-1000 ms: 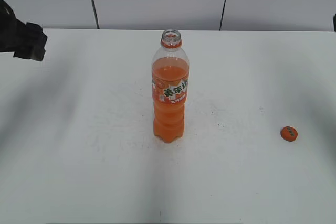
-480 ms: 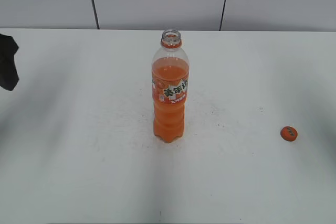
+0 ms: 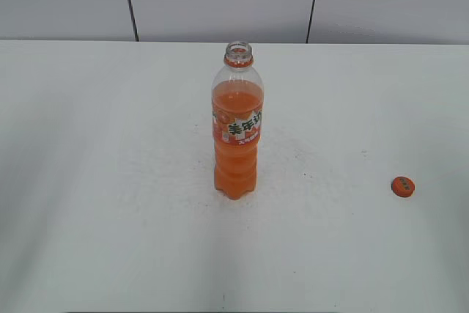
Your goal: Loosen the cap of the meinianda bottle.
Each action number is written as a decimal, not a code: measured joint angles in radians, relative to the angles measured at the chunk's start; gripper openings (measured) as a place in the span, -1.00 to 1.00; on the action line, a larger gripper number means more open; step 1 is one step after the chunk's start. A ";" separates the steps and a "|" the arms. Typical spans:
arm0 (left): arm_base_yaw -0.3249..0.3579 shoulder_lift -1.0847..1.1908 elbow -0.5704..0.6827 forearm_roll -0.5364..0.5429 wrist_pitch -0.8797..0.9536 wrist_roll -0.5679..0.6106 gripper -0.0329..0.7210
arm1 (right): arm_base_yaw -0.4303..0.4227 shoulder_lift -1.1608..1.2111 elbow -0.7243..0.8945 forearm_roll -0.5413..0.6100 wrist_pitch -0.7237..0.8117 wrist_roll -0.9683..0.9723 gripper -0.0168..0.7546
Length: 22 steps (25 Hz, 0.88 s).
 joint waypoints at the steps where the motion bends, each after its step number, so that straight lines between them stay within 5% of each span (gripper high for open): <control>1: 0.000 -0.056 0.024 0.000 -0.005 0.000 0.61 | 0.000 -0.032 0.025 -0.010 0.000 0.000 0.40; 12: 0.000 -0.623 0.301 0.069 -0.111 0.000 0.59 | 0.000 -0.373 0.282 -0.050 -0.122 0.000 0.40; 22: 0.000 -0.914 0.334 0.055 -0.173 0.031 0.58 | 0.000 -0.713 0.343 -0.050 -0.187 -0.026 0.40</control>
